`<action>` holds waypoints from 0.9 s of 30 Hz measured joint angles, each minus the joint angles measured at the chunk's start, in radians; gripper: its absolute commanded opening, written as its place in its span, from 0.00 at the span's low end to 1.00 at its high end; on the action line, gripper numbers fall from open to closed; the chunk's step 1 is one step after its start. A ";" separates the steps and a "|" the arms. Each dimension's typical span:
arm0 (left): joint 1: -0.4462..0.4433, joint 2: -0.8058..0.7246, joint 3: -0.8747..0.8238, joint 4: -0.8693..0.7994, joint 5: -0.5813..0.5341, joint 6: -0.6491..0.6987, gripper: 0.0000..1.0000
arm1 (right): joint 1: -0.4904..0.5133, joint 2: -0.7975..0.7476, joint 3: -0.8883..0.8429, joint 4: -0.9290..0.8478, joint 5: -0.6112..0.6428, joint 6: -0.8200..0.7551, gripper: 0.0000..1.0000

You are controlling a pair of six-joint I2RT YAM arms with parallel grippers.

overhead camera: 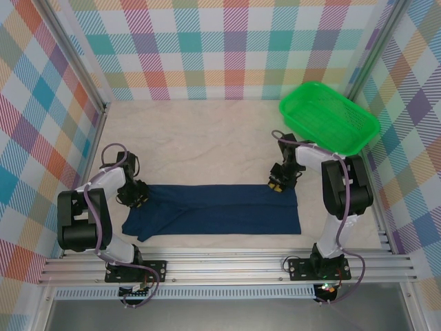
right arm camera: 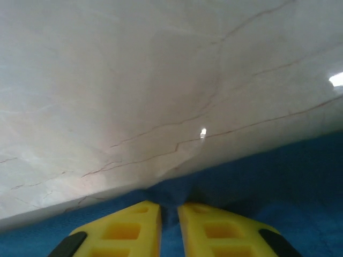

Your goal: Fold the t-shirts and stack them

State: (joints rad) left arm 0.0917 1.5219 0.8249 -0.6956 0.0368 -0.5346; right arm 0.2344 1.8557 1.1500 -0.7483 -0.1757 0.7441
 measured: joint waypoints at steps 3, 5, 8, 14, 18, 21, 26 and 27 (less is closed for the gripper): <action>-0.008 -0.005 0.000 0.000 0.034 -0.014 0.22 | -0.029 0.031 0.043 -0.023 -0.005 0.009 0.13; -0.018 -0.006 0.000 0.003 0.065 -0.023 0.23 | -0.043 0.053 0.083 -0.049 0.014 0.009 0.12; -0.035 -0.006 0.004 0.008 0.105 -0.026 0.24 | -0.067 0.083 0.135 -0.073 0.045 0.011 0.11; -0.046 -0.012 0.007 0.032 0.186 -0.025 0.24 | -0.150 0.108 0.168 -0.077 0.035 0.026 0.14; -0.055 -0.019 0.007 0.064 0.230 -0.014 0.24 | -0.161 0.105 0.169 -0.059 0.036 0.018 0.23; -0.062 -0.024 0.007 0.080 0.248 0.008 0.24 | -0.155 0.092 0.163 -0.034 0.033 0.005 0.23; -0.078 -0.023 0.007 0.076 0.246 0.042 0.23 | -0.145 0.064 0.145 -0.017 0.024 0.000 0.24; -0.081 -0.022 0.007 0.068 0.235 0.047 0.24 | -0.142 0.053 0.139 -0.016 0.024 0.001 0.24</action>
State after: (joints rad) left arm 0.0109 1.5002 0.8322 -0.6277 0.2714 -0.4877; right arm 0.0925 1.9091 1.2888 -0.7639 -0.1520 0.7448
